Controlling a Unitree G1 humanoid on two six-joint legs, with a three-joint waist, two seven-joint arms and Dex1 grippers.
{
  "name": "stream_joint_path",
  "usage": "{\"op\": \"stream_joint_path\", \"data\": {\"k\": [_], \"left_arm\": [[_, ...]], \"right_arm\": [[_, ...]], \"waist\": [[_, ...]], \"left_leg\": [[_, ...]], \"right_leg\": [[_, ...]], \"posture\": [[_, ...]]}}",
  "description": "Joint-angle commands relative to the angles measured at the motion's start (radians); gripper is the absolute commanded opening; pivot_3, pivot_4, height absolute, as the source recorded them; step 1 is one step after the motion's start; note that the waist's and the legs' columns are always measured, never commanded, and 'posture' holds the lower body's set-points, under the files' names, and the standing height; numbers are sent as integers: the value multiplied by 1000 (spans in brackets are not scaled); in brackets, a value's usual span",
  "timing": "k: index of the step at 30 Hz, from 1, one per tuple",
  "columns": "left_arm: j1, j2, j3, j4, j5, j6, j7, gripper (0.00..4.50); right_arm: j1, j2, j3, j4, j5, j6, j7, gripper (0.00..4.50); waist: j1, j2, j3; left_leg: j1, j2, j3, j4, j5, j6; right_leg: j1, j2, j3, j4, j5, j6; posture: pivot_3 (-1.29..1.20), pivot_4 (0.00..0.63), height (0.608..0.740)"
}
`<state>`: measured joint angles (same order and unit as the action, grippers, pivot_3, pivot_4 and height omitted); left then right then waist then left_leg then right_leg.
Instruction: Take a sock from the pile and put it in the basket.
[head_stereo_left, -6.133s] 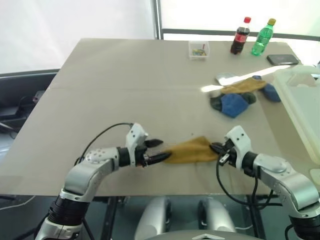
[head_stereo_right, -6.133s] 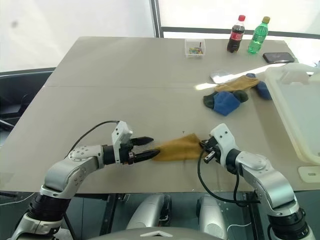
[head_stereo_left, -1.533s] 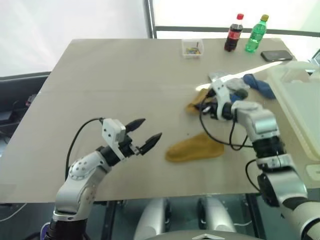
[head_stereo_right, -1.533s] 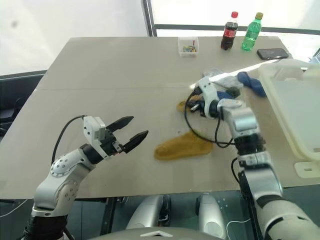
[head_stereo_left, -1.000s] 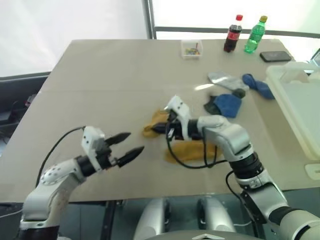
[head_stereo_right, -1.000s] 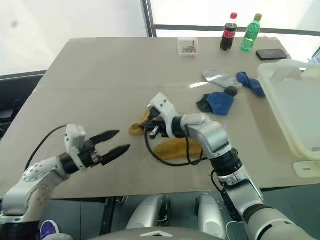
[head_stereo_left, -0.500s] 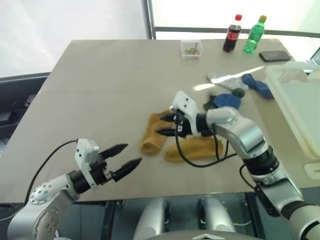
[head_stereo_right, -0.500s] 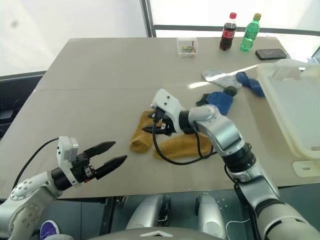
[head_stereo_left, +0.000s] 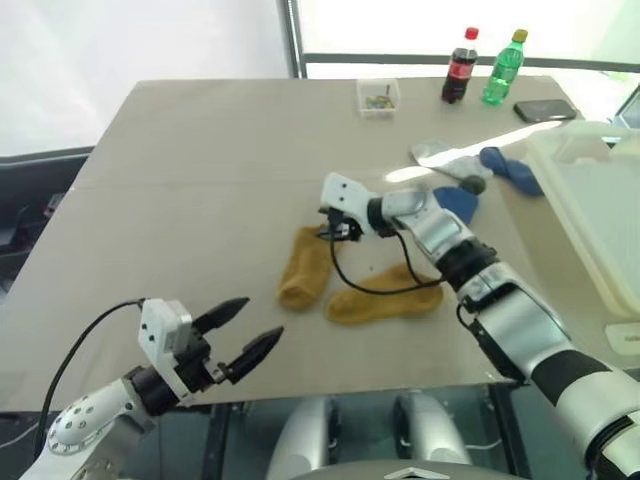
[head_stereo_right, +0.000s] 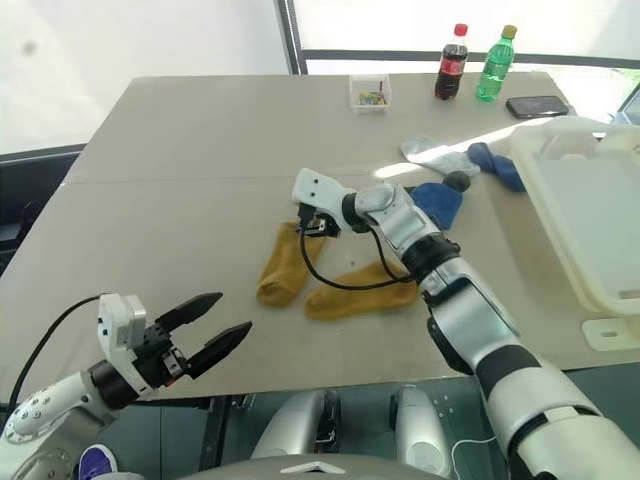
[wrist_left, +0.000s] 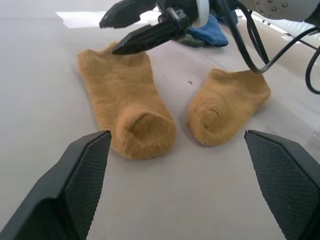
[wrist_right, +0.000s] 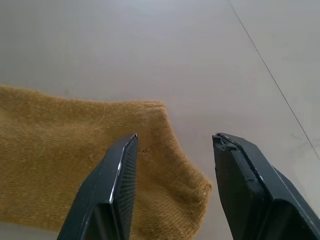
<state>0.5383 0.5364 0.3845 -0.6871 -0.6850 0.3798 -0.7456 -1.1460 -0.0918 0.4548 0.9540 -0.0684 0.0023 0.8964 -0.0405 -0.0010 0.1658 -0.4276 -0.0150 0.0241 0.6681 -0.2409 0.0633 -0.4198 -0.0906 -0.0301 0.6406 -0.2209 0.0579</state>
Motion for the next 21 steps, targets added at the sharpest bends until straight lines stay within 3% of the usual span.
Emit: {"op": "stream_joint_path", "data": {"k": [1, 5, 10, 11, 16, 18, 21], "left_arm": [[40, -39, 26, -55, 21, -63, 25, 4500], [58, -54, 17, -56, 47, -91, 36, 4500], [34, -54, 8, -31, 58, -105, 43, 4500], [24, -55, 5, -23, 54, -104, 43, 4500], [-46, -54, -26, 28, 46, -71, 64, 4500], [-81, -50, -40, 51, 49, -61, 69, 4500], [-166, -49, -71, 92, 45, -21, 101, 4500]], "right_arm": [[-45, 26, -18, 117, -37, -61, 19, 2410], [-52, 35, -27, 204, -71, -63, 25, 2410], [-50, 27, -97, 241, -57, 9, -18, 284], [-43, 18, -114, 230, -50, 25, -17, 130], [41, -44, -211, 75, 8, 172, -32, 130], [128, -85, -213, -86, 1, 267, -37, 130], [314, -126, -239, -470, 4, 553, -109, 130]], "waist": [[-2, 0, 0], [-1, 1, 0], [2, 1, 0], [2, 1, 0], [6, 1, 0], [7, 1, 0], [15, 1, -1]], "left_leg": [[0, 0, 0, 0, 0, 0], [1, 0, 0, 0, 0, -1], [2, 0, 0, 0, -1, -2], [3, 0, 0, 0, -1, -2], [3, 0, 0, 0, 0, -1], [3, 0, 0, 0, 1, 0], [2, 0, -1, 0, 1, 3]], "right_leg": [[0, 0, 0, 0, 0, 0], [0, 0, 1, 0, 0, 0], [1, -1, 0, 1, 0, -1], [2, -1, 0, 1, 0, -1], [2, -1, 0, 1, 0, -1], [2, -1, 0, 1, 0, -1], [2, -6, 0, 1, 0, 0]], "posture": [[0, 150, 729], [0, 150, 729], [0, 150, 729], [0, 150, 729], [0, 150, 729], [0, 150, 729], [0, 150, 729]]}}
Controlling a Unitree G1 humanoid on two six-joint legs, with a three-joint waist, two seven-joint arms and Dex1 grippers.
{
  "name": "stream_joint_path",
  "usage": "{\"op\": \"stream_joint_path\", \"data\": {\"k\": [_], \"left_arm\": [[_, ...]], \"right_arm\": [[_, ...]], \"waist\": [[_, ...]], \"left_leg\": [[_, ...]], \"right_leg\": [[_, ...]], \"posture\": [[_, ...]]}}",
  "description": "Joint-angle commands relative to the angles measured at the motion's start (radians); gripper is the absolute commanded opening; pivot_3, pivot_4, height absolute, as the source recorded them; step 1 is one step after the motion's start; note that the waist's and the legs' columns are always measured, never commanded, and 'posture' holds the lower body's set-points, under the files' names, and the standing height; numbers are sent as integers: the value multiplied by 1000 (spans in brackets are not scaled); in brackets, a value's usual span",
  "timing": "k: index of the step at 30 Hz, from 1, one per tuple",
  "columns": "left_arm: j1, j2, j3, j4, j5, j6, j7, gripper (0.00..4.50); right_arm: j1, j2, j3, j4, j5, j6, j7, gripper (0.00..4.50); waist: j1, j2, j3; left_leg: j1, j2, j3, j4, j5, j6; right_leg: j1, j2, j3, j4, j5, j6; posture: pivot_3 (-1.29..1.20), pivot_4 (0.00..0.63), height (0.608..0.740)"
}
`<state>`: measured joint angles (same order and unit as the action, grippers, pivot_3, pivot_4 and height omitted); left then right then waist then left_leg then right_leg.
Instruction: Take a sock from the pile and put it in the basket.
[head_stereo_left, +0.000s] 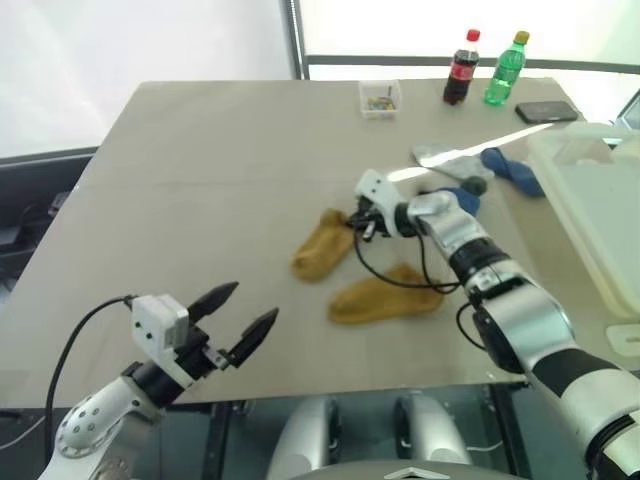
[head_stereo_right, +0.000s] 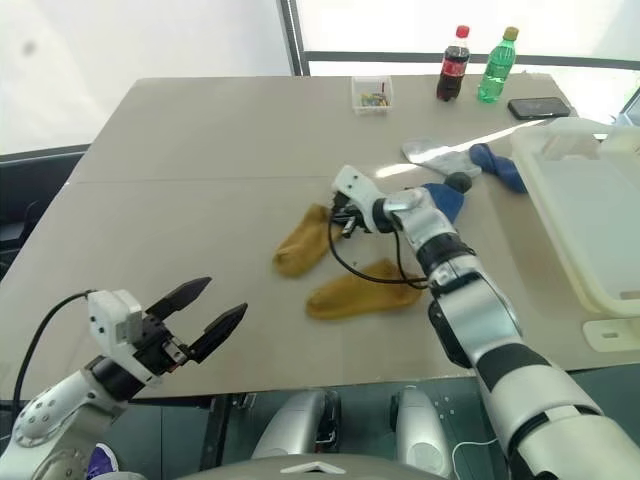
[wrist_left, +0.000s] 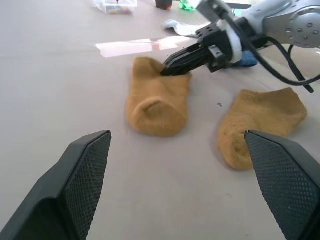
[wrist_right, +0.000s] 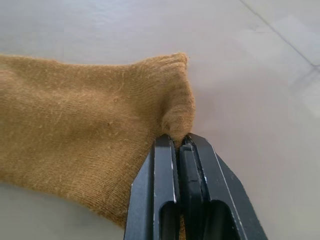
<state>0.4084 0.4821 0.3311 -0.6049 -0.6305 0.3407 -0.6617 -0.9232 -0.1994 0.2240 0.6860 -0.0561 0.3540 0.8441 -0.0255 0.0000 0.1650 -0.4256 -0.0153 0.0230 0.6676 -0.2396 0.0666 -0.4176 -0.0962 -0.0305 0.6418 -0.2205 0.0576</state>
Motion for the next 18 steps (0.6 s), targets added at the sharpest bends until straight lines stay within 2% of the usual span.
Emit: {"op": "stream_joint_path", "data": {"k": [1, 6, 10, 14, 18], "left_arm": [[-61, 4, -30, 21, -12, 27, 21, 4500], [-212, -14, -115, 103, 9, 103, 77, 4500], [-357, -63, -166, 185, 0, 199, 166, 4500], [-453, -84, -192, 234, -18, 297, 212, 4500], [-494, -76, -217, 262, 15, 302, 198, 4500]], "right_arm": [[140, -14, -21, -305, -11, 279, -101, 130], [278, 53, -82, -600, -21, 560, -303, 130], [327, 53, -50, -725, -11, 704, -345, 130], [354, 57, -79, -786, 0, 715, -400, 130], [366, 40, -102, -831, 46, 679, -390, 130]], "waist": [[4, 1, -1], [13, 2, -2], [17, 0, -3], [16, -1, -3], [14, -1, -3]], "left_leg": [[0, 0, 0, 0, 0, 0], [1, 0, 0, 0, -1, 3], [1, -1, -1, 1, -1, 3], [3, -1, -1, 1, -1, 3], [3, -1, -1, 1, 0, 2]], "right_leg": [[0, 0, 0, 0, 0, 0], [0, 0, -1, 1, 0, 1], [1, 4, -2, 1, 1, 2], [3, 5, -2, 1, 1, 3], [4, 7, -1, 1, 1, 3]], "posture": [[0, 150, 729], [0, 150, 729], [0, 150, 729], [0, 150, 729], [0, 150, 729]]}}
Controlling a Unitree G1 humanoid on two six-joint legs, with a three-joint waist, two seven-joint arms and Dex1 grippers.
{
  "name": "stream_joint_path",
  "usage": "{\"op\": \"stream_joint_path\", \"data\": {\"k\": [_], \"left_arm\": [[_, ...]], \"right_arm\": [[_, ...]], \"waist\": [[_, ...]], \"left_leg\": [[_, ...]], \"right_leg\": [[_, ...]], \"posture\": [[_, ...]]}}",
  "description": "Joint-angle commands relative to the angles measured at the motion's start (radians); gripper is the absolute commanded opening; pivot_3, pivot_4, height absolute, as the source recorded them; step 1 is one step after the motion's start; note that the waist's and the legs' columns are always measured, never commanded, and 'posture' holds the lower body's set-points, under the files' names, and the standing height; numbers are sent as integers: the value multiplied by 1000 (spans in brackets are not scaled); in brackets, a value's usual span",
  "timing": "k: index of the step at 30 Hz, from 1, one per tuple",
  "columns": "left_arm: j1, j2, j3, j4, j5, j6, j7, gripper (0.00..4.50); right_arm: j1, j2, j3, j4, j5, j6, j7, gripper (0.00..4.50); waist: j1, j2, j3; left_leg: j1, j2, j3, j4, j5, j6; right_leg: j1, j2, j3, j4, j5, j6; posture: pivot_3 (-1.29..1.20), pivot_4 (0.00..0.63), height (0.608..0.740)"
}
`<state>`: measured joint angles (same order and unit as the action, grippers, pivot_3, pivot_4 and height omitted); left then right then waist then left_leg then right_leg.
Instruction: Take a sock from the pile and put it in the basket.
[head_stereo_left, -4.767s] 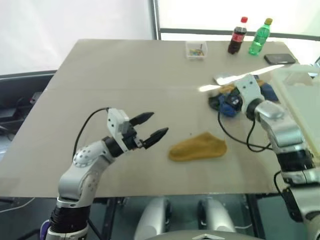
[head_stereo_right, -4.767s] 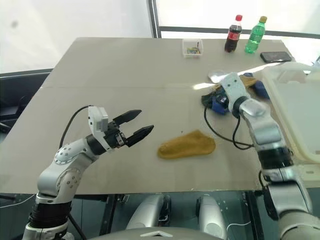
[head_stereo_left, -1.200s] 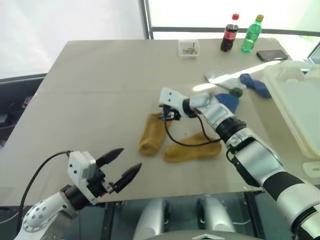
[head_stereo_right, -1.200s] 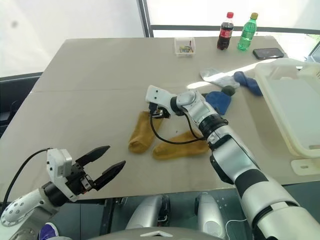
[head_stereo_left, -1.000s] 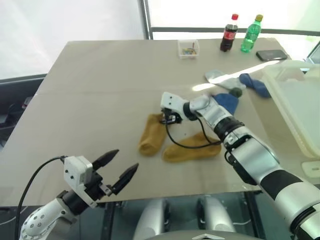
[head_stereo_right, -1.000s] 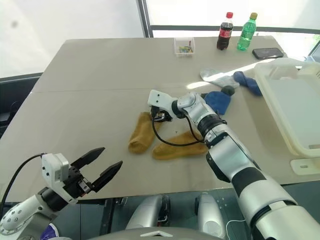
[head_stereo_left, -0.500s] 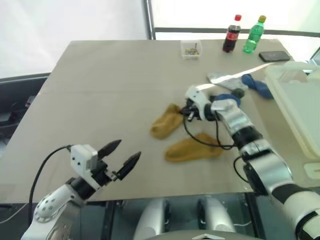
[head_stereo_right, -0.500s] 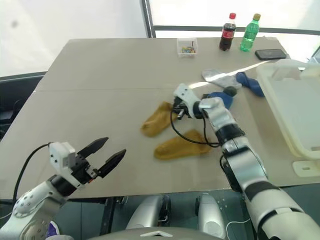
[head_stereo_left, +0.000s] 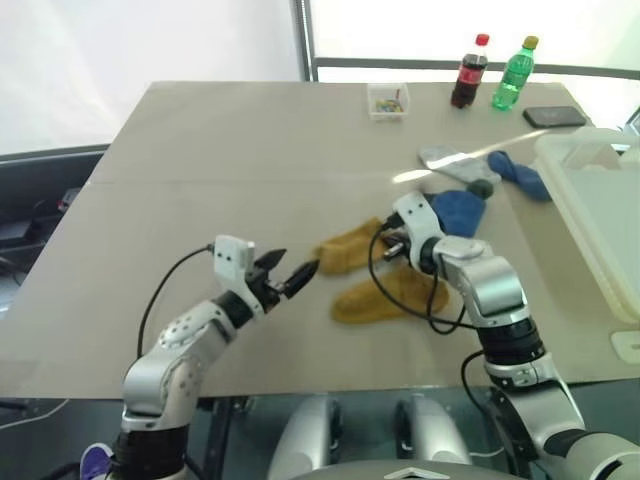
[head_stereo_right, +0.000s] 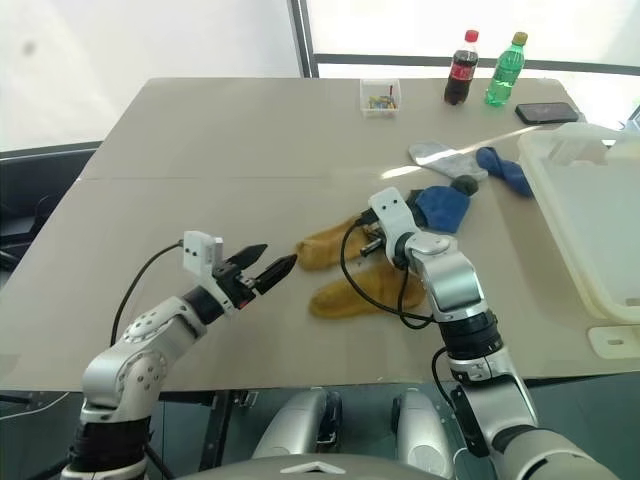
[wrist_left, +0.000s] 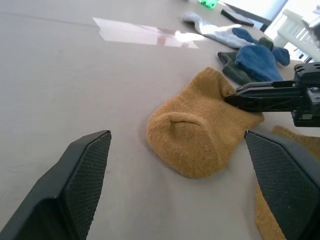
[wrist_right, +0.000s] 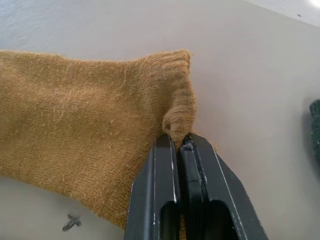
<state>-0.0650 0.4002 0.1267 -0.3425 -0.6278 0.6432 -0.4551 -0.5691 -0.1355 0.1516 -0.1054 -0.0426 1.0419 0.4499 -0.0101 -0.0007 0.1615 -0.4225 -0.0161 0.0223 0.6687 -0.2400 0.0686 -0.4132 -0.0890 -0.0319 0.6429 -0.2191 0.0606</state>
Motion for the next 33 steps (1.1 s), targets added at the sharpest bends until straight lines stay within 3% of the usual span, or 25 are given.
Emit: {"op": "stream_joint_path", "data": {"k": [1, 4, 5, 6, 9, 14, 22, 26, 33], "left_arm": [[-26, 5, -13, 5, 14, -1, -11, 4500], [-31, 11, -19, 16, 24, -9, -24, 4500], [-32, 11, -19, 19, 25, -10, -27, 4500], [-32, 12, -18, 19, 24, -9, -29, 4500], [-31, 12, -16, 16, 26, -11, -37, 4500], [-35, 11, -19, 20, 32, -11, -45, 4500], [-55, -8, -21, 35, 31, 34, -19, 4500], [-97, -61, -14, 77, 10, 111, 46, 4500], [-140, -100, -29, 93, 21, 172, 78, 4500]], "right_arm": [[13, -33, -30, -49, 42, -21, 9, 130], [19, -23, -46, -56, 75, -32, 0, 900], [21, -19, -50, -57, 83, -33, -9, 1383], [23, -17, -53, -60, 88, -32, -17, 1522], [26, -11, -87, -83, 131, 13, -15, 2710], [-1, -33, -140, -76, 203, 63, 3, 2710], [-77, -92, -132, 114, 217, -78, 25, 2710], [-92, -100, -109, 162, 236, -99, 63, 1492], [-79, -88, -81, 150, 270, -86, 88, 1492]], "waist": [[-1, 0, 0], [-2, 0, 0], [-2, 0, 0], [-2, 0, 0], [-2, 0, 0], [-1, 0, 1], [-2, 0, 1], [-1, -1, 1], [-1, -1, 1]], "left_leg": [[0, 0, 0, 0, 0, 0], [0, 0, 0, 0, 0, 0], [0, 1, 0, 0, 0, 0], [0, 1, 0, 0, 0, 0], [0, 2, 0, 0, 0, 0], [0, 1, 0, 0, -1, 1], [0, 1, 0, 0, -1, 1], [0, 1, 1, 0, -1, 1], [0, 1, 0, 0, -1, 1]], "right_leg": [[0, 0, 0, 0, 0, 0], [0, 1, 0, 0, 0, 0], [0, 1, 0, 0, 0, 0], [0, 1, 0, 0, 0, 0], [0, 1, 1, 0, 0, 0], [0, 1, 1, -1, 0, 0], [0, 1, 1, -1, 0, 0], [0, 1, 1, -1, 0, 0], [1, 1, 1, -1, 0, 0]], "posture": [[0, 150, 729], [0, 150, 729], [0, 150, 729], [0, 150, 729], [0, 150, 729], [0, 150, 729], [0, 150, 729], [0, 150, 729], [0, 150, 729]]}}
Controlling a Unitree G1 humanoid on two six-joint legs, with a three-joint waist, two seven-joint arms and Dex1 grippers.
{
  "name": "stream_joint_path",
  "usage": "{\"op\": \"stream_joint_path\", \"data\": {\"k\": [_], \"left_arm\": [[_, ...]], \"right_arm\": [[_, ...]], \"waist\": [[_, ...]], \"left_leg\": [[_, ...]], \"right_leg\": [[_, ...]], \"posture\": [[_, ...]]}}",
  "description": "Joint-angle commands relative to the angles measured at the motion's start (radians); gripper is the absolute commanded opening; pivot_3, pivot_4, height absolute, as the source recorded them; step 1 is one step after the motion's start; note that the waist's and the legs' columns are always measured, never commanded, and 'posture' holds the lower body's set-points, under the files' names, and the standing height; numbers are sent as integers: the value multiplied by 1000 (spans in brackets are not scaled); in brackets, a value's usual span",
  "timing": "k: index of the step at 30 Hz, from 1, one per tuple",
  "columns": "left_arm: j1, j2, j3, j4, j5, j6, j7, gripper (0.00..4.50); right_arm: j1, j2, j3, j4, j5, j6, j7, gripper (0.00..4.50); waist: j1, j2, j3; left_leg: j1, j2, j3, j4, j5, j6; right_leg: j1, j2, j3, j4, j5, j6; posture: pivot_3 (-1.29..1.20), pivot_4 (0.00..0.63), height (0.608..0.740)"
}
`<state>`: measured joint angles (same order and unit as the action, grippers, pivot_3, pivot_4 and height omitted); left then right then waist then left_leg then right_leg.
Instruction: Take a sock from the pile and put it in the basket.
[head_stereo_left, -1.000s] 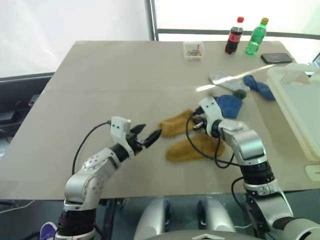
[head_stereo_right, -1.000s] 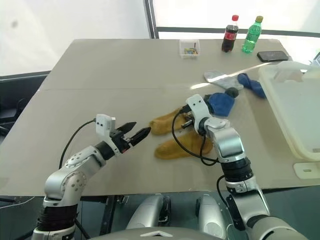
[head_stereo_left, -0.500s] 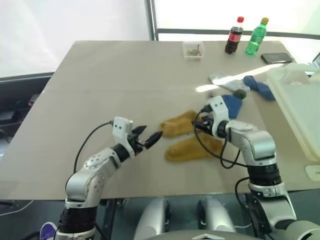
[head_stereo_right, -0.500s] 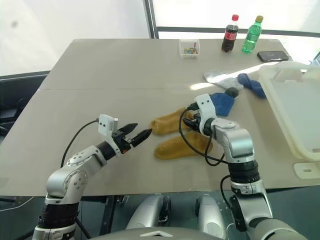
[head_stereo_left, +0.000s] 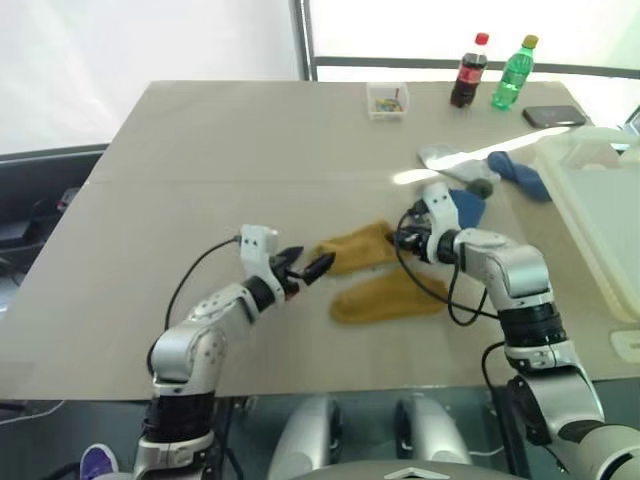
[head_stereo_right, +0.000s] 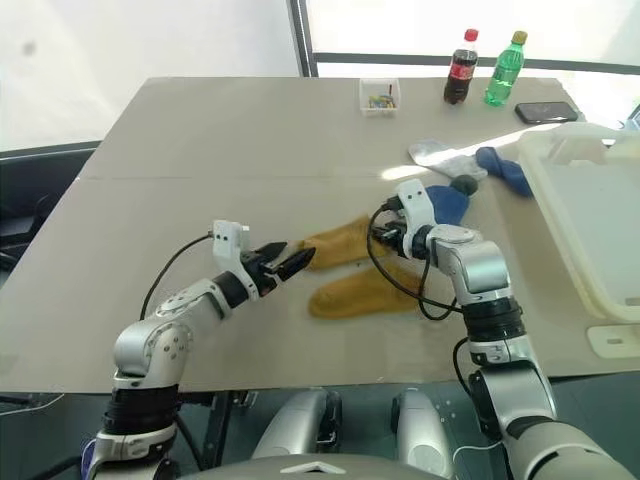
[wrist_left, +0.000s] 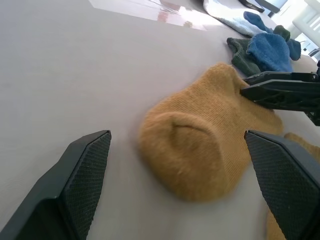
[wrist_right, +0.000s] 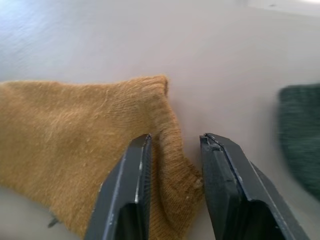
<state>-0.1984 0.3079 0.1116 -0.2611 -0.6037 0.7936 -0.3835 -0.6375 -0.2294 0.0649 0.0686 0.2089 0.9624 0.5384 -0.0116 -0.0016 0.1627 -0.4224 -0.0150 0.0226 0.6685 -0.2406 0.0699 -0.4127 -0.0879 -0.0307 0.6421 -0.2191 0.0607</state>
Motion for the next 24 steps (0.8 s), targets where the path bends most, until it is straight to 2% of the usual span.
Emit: {"op": "stream_joint_path", "data": {"k": [1, 5, 6, 7, 8, 9, 11, 14, 18, 24], "left_arm": [[-8, -10, -14, 13, -3, 25, 7, 4500], [-15, -11, -13, 21, -2, 46, 12, 4500], [-16, -11, -13, 23, -3, 50, 11, 4500], [-17, -13, -11, 26, -6, 55, 9, 4500], [-17, -15, -8, 30, -11, 65, 9, 4256], [-18, -14, -10, 33, -15, 73, 4, 3996], [-19, -12, -15, 40, -12, 84, -1, 3340], [-28, -21, -9, 57, -13, 93, 2, 1830], [-43, -36, 17, 74, -27, 97, 2, 47], [-30, -15, 113, 0, -150, 106, -62, 47]], "right_arm": [[-9, 7, 9, -22, 19, -8, -1, 1492], [-4, 10, 19, -12, 13, -19, -9, 1492], [-4, 9, 19, -11, 13, -21, -10, 933], [-1, 6, 23, -11, 11, -23, -9, 620], [2, 5, 25, -12, 11, -25, -8, 157], [5, 2, 27, -13, 10, -27, -7, 0], [10, -4, 34, -17, 9, -32, -4, 0], [15, -16, 43, -24, 6, -47, 3, 0], [6, -23, 17, -36, 26, -48, 9, 0], [25, -79, -91, -214, 144, 51, 29, 0]], "waist": [[1, 0, 0], [2, 0, 0], [2, 0, 0], [2, 0, 0], [2, 0, 0], [2, 0, 0], [2, 0, 0], [3, 0, 0], [4, 0, 0], [3, -1, 1]], "left_leg": [[0, 0, 0, 0, 0, 0], [0, 0, 0, 0, 0, 0], [0, 0, 0, 0, 0, 0], [0, 0, 0, 0, 0, 0], [0, 0, 0, 0, 0, 0], [0, 0, 0, 0, 0, 0], [0, 0, 0, 0, 0, 0], [0, 0, 0, 0, 0, 0], [0, 0, 0, 0, 0, 0], [-1, 0, 0, 0, 0, 0]], "right_leg": [[0, 0, 0, 0, 0, 0], [0, 0, 0, 0, 0, 0], [0, 0, 0, 0, 0, 0], [0, 0, 0, 0, 0, 0], [0, 0, 0, 0, 0, 0], [0, 0, 0, 0, 0, 0], [0, 0, 0, 0, 0, 0], [0, 0, 0, 0, 0, 0], [1, -1, 0, 0, 0, 0], [-1, -1, 0, -1, 0, 0]], "posture": [[0, 150, 729], [0, 150, 729], [0, 150, 729], [0, 150, 729], [0, 150, 729], [0, 150, 729], [0, 150, 729], [0, 150, 729], [0, 150, 729], [0, 150, 729]]}}
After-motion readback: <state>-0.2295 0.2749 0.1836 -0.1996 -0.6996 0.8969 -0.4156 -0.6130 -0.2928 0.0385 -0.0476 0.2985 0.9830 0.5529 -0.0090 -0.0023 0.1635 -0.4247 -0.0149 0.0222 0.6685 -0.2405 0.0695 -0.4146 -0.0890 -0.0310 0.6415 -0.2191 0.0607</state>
